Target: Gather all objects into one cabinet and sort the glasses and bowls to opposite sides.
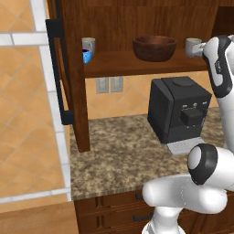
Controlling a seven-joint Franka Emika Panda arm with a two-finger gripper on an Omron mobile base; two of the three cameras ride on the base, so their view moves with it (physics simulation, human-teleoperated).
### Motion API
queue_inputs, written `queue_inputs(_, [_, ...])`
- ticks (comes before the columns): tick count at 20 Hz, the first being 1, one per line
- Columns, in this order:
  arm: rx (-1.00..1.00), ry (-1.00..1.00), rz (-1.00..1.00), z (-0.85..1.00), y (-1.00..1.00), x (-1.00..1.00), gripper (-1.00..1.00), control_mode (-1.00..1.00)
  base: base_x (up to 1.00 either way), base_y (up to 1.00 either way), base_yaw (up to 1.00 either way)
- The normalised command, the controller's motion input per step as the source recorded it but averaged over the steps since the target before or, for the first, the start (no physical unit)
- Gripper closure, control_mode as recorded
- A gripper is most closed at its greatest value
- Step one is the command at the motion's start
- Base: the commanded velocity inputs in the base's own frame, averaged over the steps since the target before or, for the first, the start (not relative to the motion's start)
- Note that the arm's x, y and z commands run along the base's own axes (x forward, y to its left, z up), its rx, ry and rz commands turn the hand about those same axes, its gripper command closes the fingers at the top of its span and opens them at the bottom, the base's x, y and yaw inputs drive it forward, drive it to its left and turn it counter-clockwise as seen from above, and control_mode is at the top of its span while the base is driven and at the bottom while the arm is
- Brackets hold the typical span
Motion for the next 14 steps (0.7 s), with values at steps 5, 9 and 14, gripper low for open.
queue_inputs(5, [-0.13, 0.00, -0.02, -0.01, -0.25, 0.00, -1.00, -1.00, 0.00, 0.00, 0.00])
queue_inputs(9, [-0.02, 0.00, -0.09, 0.00, -0.14, 0.14, -1.00, -1.00, 0.00, 0.00, 0.00])
queue_inputs(14, [0.00, 0.00, -0.03, 0.00, -0.36, 0.13, -1.00, -1.00, 0.00, 0.00, 0.00])
